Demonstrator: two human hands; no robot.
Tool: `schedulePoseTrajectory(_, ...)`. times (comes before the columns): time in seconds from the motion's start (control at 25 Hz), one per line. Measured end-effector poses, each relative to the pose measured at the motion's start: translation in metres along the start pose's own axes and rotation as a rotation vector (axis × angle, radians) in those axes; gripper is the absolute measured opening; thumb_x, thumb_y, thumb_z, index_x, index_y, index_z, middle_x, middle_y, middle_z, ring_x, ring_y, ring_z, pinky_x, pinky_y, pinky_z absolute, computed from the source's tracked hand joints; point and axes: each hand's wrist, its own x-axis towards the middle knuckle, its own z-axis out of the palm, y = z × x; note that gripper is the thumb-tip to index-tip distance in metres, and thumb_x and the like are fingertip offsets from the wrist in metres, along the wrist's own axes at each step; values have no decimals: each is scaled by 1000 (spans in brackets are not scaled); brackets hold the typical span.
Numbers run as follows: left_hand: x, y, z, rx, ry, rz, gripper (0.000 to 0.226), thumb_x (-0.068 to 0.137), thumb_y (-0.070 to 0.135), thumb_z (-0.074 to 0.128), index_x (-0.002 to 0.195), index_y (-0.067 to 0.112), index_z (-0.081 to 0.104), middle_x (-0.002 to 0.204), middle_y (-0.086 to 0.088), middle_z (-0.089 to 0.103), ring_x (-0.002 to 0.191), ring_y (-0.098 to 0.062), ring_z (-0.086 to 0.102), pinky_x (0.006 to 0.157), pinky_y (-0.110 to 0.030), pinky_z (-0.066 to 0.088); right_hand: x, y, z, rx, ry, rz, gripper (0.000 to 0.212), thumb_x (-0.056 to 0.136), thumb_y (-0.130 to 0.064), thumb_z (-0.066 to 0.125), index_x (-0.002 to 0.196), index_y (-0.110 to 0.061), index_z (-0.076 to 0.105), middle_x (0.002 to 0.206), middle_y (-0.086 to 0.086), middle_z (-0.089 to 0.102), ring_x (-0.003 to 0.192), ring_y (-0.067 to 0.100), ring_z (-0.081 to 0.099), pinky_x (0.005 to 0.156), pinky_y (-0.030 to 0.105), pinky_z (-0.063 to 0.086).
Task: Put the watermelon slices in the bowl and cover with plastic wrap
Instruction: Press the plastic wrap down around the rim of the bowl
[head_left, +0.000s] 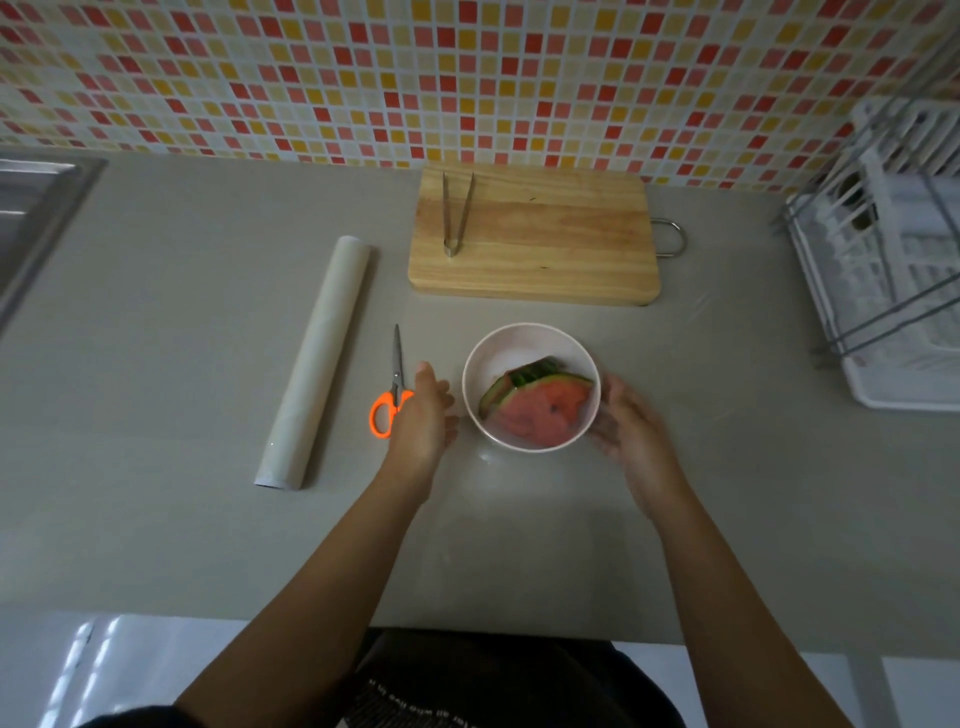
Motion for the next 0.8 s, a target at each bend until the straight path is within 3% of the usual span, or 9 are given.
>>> schedulePoseTrajectory(0.08, -6, -2, -3, -27, -68, -49, 53, 99, 51, 30, 96, 10, 64, 85, 1, 71, 81, -20, 66, 73, -31, 51, -5, 3, -5, 3, -84, 10, 23, 96, -21, 47, 113, -18, 62, 109, 7, 67, 89, 13, 68, 71, 25, 56)
schedulePoseTrajectory(0.2, -1, 11, 2, -32, -93, 8, 52, 98, 49, 34, 84, 14, 69, 71, 2, 76, 75, -19, 71, 73, -29, 54, 0, -2, 3, -7, -118, -108, 22, 95, -11, 48, 100, -24, 65, 102, -2, 69, 88, 4, 68, 68, 19, 54)
schedulePoseTrajectory(0.4, 25, 38, 12, 56, -145, 45, 54, 98, 51, 30, 103, 11, 65, 100, -7, 71, 94, -23, 67, 78, -31, 52, 22, -14, 17, 23, -89, -166, 20, 95, -12, 48, 107, -18, 62, 105, 0, 68, 88, 2, 68, 68, 16, 53)
schedulePoseTrajectory(0.48, 32, 41, 12, 77, -142, 39, 54, 98, 52, 28, 101, 12, 65, 100, -6, 70, 94, -22, 66, 72, -29, 51, 28, -15, 20, 34, -94, -162, 18, 94, -11, 49, 103, -19, 63, 103, 1, 68, 87, 4, 69, 68, 17, 54)
schedulePoseTrajectory(0.64, 38, 38, 13, 79, -116, 59, 55, 98, 52, 28, 78, 18, 67, 89, -4, 72, 86, -21, 67, 64, -28, 50, 34, -14, 19, 42, -77, -133, 14, 93, -14, 51, 98, -20, 63, 105, 5, 68, 89, 11, 68, 66, 19, 54)
schedulePoseTrajectory(0.8, 40, 38, 11, 153, -123, 63, 58, 97, 56, 24, 85, 20, 68, 98, -5, 71, 90, -20, 66, 72, -31, 49, 34, -11, 17, -49, -54, -111, 16, 93, -21, 53, 105, -19, 64, 105, 6, 69, 90, 13, 67, 69, 24, 54)
